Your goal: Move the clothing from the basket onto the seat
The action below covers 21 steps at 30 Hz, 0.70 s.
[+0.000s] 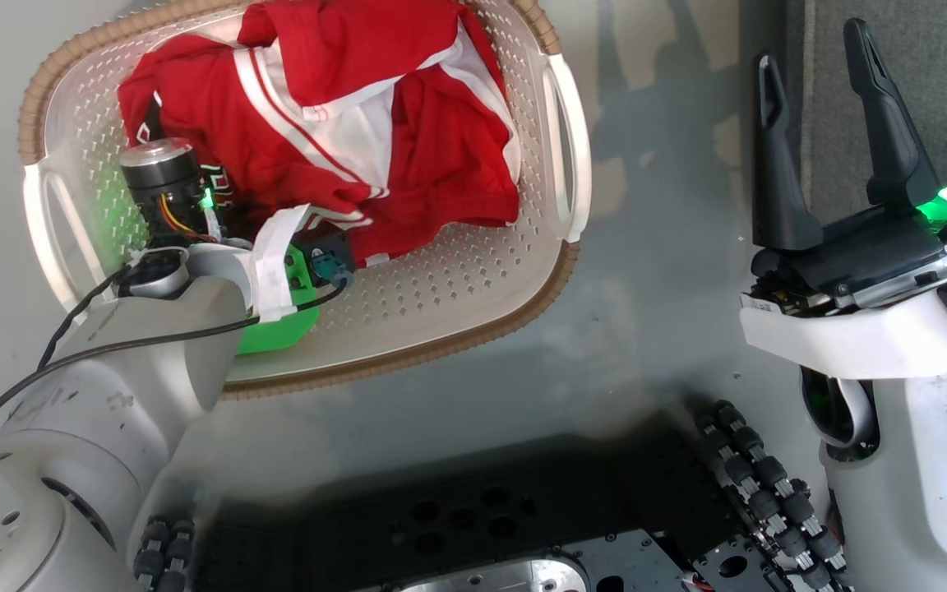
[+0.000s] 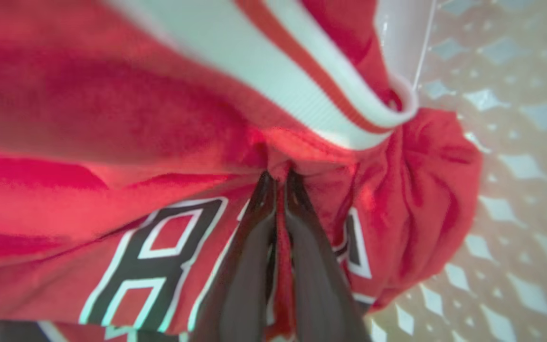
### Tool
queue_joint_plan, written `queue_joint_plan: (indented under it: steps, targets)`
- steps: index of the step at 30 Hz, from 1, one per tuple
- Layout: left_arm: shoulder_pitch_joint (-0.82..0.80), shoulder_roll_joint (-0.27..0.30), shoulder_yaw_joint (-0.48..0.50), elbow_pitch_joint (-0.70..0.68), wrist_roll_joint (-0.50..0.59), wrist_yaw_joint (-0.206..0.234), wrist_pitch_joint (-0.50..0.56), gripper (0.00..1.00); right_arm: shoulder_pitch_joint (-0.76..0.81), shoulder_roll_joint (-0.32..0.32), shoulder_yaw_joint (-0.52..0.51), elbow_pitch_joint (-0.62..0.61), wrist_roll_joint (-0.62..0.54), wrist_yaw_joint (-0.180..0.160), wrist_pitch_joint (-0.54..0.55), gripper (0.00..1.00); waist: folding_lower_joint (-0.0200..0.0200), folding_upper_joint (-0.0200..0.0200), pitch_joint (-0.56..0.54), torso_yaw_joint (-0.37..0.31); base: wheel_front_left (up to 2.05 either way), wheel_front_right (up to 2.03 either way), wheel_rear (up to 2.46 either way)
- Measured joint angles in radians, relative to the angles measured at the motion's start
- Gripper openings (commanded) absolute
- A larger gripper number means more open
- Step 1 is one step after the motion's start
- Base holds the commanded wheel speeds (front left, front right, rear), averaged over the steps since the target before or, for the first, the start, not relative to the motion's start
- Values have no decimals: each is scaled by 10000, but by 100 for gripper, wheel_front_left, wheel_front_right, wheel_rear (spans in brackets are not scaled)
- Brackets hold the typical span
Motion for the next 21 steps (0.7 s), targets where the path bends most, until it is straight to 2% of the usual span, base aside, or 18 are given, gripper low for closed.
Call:
queue_joint_plan:
  steps: [3, 12, 16, 21]
  targets:
    - [-52, 13, 0, -8, -6, 0, 119, 0, -1, -2, -6, 19, 4, 0, -2, 100, 0, 0, 0, -14, 0, 0, 0]
    - [-399, 173, -10, 36, -100, -27, -604, 0, -315, -2, 31, 127, 316, 0, -2, 100, 0, 0, -112, -127, 0, 0, 0]
    - [-397, 107, -8, 38, -109, -27, -1145, 0, -368, 0, 69, 242, 380, 0, -2, 100, 0, 0, -428, -130, 0, 0, 0]
    - [-338, 35, 86, 40, -654, -27, -1985, 0, -365, 0, 90, 374, 466, 0, 0, 100, 0, 0, -969, -106, 0, 0, 0]
